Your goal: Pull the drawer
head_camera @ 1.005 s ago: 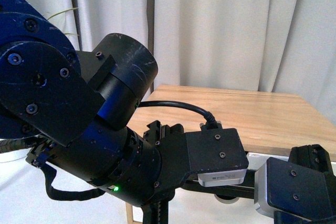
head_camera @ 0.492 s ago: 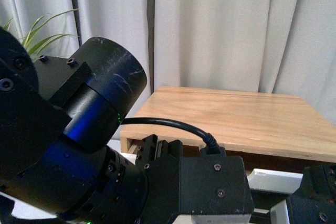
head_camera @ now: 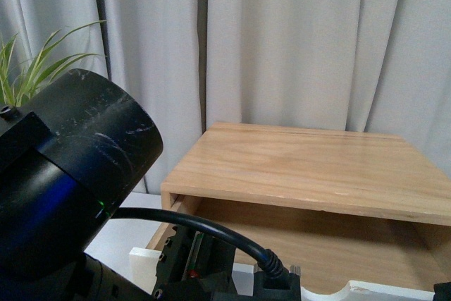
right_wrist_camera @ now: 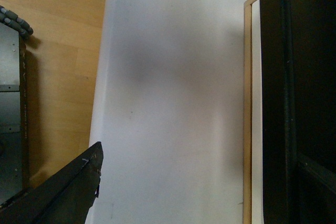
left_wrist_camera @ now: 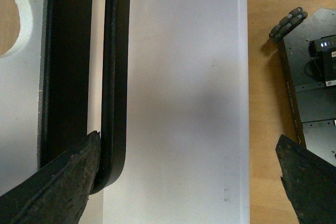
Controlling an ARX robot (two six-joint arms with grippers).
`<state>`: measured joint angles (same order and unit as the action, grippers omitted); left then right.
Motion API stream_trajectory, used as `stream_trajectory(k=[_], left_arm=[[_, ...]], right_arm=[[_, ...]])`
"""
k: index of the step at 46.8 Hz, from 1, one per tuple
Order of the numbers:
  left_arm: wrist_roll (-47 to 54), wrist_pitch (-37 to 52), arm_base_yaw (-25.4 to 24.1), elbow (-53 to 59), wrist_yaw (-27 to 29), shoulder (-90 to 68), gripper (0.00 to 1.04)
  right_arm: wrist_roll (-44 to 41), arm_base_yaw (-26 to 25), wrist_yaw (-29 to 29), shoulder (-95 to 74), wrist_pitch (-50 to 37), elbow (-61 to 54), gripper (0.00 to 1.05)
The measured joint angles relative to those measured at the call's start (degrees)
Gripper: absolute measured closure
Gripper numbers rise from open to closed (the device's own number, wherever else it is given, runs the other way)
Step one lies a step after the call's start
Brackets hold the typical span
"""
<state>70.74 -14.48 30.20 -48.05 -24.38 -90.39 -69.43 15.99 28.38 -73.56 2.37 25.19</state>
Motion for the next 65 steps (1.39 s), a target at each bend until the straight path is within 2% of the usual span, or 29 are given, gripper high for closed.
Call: stream_trajectory(k=[6, 18, 27, 33, 37, 40, 45, 51, 56, 61, 65], left_arm=[[-0.5, 3.6, -0.1, 2.1, -0.2, 1.4, 0.06], [-5.3, 13.4, -1.6, 9.2, -2.1, 10.7, 0.06], [-12.2, 24.9, -4.7, 15.2, -1.3, 18.9, 0.06], [-19.7, 34.6, -8.4, 21.7, 0.9, 26.1, 0.06], [-22.5, 36.9, -11.2, 25.7, 2.3, 32.3, 0.06], [-24.4, 37.2, -13.0, 27.5, 3.1, 35.9, 0.06], [-31.5, 34.3, -19.2, 31.0, 3.6, 46.6, 0.06], [-39.5, 30.1, -24.3, 33.9, 6.2, 55.2, 0.06], [-45.5, 25.8, -27.6, 35.5, 8.4, 59.8, 0.06], [-57.1, 21.4, -33.3, 38.5, 8.4, 66.2, 0.06], [-60.8, 21.2, -34.0, 38.9, 8.7, 67.6, 0.06]], right_arm=[[1.6, -0.6, 2.8, 1.9, -1.1, -1.0, 0.09], [6.6, -5.4, 7.8, 12.5, -0.3, -2.1, 0.09], [10.4, -9.4, 8.1, 17.3, -3.4, -3.4, 0.09], [16.5, -13.7, 5.9, 20.5, -12.2, -6.8, 0.09], [21.4, -16.2, 4.7, 22.6, -15.9, -8.6, 0.09], [24.0, -17.7, 4.4, 24.9, -16.2, -9.8, 0.09], [29.5, -21.4, 3.7, 32.0, -15.4, -12.5, 0.09], [35.1, -25.4, 4.0, 40.6, -10.6, -13.4, 0.09], [38.8, -26.5, 3.1, 45.8, -7.1, -14.1, 0.09], [42.0, -26.6, -0.4, 49.4, -5.6, -14.9, 0.09], [42.8, -26.6, -0.5, 49.6, -5.5, -14.9, 0.09]])
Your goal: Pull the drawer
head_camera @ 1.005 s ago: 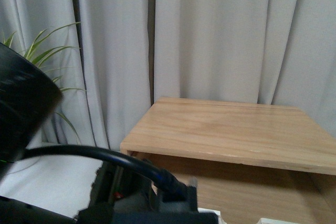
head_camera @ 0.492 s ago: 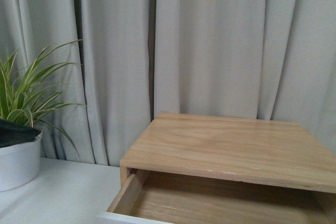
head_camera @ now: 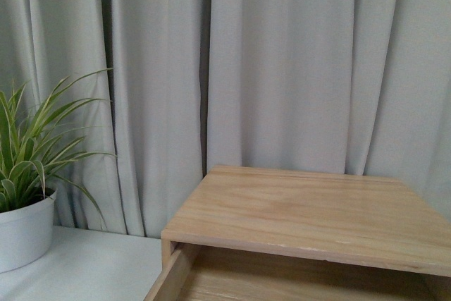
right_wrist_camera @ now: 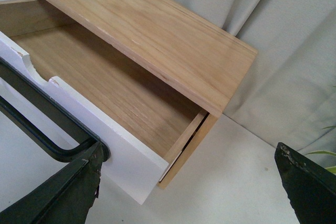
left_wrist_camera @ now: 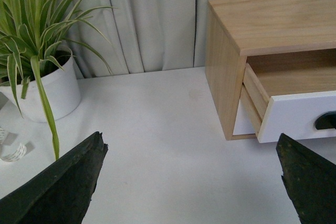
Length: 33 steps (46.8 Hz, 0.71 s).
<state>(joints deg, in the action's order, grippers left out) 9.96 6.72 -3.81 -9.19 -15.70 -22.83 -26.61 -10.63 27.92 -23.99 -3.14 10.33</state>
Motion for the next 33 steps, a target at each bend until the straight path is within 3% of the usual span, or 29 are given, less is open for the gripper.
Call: stream_trajectory(k=[2, 4, 7, 10, 16, 18, 27, 29, 33], left_arm=[[-0.8, 0.0, 0.0, 0.0, 0.0, 0.0, 0.06], [-1.5, 0.4, 0.3, 0.2, 1.0, 0.1, 0.07], [-5.0, 6.1, 2.6, 2.5, 10.8, 1.4, 0.19], [-6.9, 7.1, 3.3, 3.4, 14.5, 2.6, 0.28], [-8.7, 7.0, 3.6, 4.7, 15.7, 4.7, 0.49], [-8.9, 6.4, 3.6, 5.4, 15.7, 5.7, 0.62], [-9.2, 4.9, 3.7, 6.4, 15.6, 8.4, 0.92], [-9.2, 4.5, 3.7, 6.6, 15.7, 9.0, 1.0], [-9.6, 3.8, 3.7, 7.0, 15.7, 10.2, 1.01]], right_arm=[[0.7, 0.3, -1.0, 0.1, -0.3, -0.1, 0.09], [7.1, 4.9, -13.3, 2.0, -6.8, -2.9, 0.19], [14.4, 8.9, -22.6, 3.8, -10.4, -4.9, 0.29], [19.2, 10.1, -26.8, 5.2, -10.7, -5.5, 0.4], [23.8, 10.3, -27.8, 7.1, -10.0, -6.5, 0.61], [24.7, 10.4, -27.8, 8.0, -9.4, -7.0, 0.72], [25.6, 10.5, -27.8, 10.8, -7.8, -7.9, 1.04], [25.7, 10.5, -27.8, 11.3, -7.4, -8.1, 1.03], [25.8, 10.5, -27.8, 12.8, -8.0, -9.9, 1.03]])
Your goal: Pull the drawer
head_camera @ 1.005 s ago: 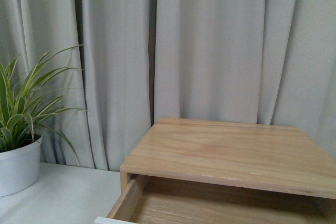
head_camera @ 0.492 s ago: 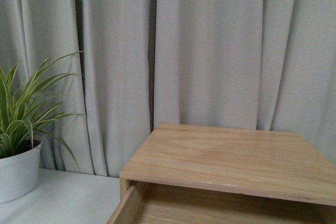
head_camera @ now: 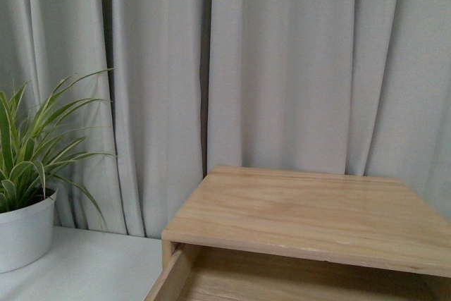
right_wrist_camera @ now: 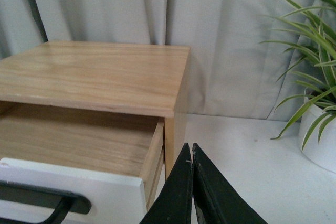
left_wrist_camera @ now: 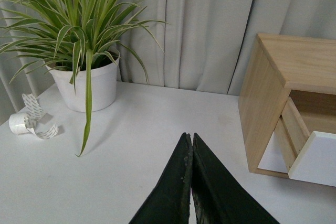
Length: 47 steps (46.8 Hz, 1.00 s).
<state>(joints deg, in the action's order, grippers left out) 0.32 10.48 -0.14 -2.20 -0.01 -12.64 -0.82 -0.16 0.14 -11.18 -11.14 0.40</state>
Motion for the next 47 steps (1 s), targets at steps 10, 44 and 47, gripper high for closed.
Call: stream_trajectory(k=[10, 44, 47], left_arm=[[-0.3, -9.7, 0.0, 1.7, 0.0, 10.6, 1.01], [-0.4, -10.4, 0.0, 1.7, 0.0, 12.4, 0.18], [-0.4, -10.4, 0.0, 1.7, 0.0, 12.4, 0.07]], right_arm=[[0.1, 0.0, 0.0, 10.8, 10.8, 0.0, 1.03], [0.1, 0.0, 0.1, 11.0, 11.0, 0.0, 0.21], [0.1, 0.0, 0.1, 11.0, 11.0, 0.0, 0.08]])
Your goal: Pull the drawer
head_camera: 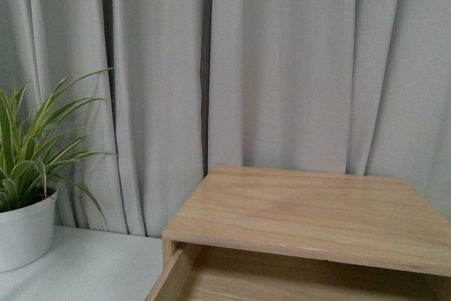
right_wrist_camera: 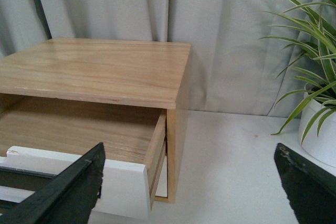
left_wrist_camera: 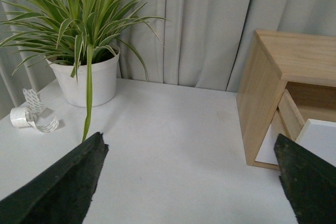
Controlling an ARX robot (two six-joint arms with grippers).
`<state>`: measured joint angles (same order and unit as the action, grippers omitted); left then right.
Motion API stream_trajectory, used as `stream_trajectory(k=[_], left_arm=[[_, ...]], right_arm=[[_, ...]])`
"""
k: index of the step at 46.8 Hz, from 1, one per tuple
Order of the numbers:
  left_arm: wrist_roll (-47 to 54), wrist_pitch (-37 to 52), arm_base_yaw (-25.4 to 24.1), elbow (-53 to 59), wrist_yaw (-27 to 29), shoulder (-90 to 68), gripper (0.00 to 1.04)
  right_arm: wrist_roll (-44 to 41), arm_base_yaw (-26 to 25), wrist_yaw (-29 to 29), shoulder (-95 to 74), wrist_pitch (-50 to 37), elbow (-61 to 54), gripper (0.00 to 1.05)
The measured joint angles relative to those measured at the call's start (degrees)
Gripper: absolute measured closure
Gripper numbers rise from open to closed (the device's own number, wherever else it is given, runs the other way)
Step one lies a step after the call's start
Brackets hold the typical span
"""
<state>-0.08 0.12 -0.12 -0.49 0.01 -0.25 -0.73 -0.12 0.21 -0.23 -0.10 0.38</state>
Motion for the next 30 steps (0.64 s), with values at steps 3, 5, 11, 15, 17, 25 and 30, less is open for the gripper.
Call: stream_trajectory(k=[3, 5, 11, 15, 17, 25, 30], left_arm=[[0.0, 0.0, 0.0, 0.0, 0.0, 0.0, 0.06], [0.0, 0.0, 0.0, 0.0, 0.0, 0.0, 0.07], [0.0, 0.0, 0.0, 0.0, 0.0, 0.0, 0.06], [0.0, 0.0, 0.0, 0.0, 0.0, 0.0, 0.06], [0.0, 0.0, 0.0, 0.0, 0.0, 0.0, 0.06], [0.0, 0.0, 0.0, 0.0, 0.0, 0.0, 0.06], [0.0, 0.0, 0.0, 0.0, 0.0, 0.0, 0.06]], right_arm=[[0.1, 0.0, 0.0, 0.0, 0.0, 0.0, 0.08], [0.1, 0.0, 0.0, 0.0, 0.0, 0.0, 0.09], [0.1, 0.0, 0.0, 0.0, 0.0, 0.0, 0.09], [0.1, 0.0, 0.0, 0.0, 0.0, 0.0, 0.09], [0.1, 0.0, 0.0, 0.0, 0.0, 0.0, 0.09], [0.1, 0.0, 0.0, 0.0, 0.0, 0.0, 0.09], [0.1, 0.0, 0.0, 0.0, 0.0, 0.0, 0.09]])
